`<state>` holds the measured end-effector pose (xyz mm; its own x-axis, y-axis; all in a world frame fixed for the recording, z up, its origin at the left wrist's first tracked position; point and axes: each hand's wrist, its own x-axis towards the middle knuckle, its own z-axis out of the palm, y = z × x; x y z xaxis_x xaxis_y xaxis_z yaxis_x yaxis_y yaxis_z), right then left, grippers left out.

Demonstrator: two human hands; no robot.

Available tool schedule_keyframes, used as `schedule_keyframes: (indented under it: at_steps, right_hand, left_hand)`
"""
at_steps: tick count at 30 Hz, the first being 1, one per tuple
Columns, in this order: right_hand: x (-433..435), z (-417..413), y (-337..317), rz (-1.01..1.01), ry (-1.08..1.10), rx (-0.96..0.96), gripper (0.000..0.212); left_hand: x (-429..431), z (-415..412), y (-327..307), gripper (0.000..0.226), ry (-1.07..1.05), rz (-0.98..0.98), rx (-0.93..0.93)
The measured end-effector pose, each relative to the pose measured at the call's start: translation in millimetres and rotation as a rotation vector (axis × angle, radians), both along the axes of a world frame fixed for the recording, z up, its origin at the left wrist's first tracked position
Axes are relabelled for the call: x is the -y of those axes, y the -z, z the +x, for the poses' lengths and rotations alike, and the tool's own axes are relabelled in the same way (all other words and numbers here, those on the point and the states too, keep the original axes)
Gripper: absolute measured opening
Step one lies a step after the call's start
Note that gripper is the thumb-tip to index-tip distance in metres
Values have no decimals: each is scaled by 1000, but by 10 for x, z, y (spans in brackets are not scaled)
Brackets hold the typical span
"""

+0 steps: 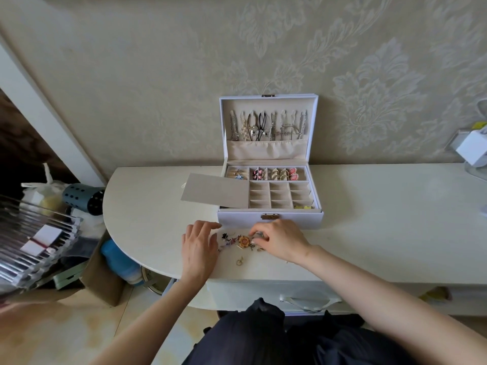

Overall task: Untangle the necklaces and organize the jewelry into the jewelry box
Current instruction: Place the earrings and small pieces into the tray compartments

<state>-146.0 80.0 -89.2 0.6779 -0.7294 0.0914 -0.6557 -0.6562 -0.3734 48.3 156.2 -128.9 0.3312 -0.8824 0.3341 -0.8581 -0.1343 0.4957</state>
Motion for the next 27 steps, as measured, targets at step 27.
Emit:
schedule_keyframes:
  at_steps: [27]
  right_hand:
    - [-175, -578, 106, 30, 320, 482, 9]
  left_hand:
    - [94, -362, -128, 23, 352, -140, 102]
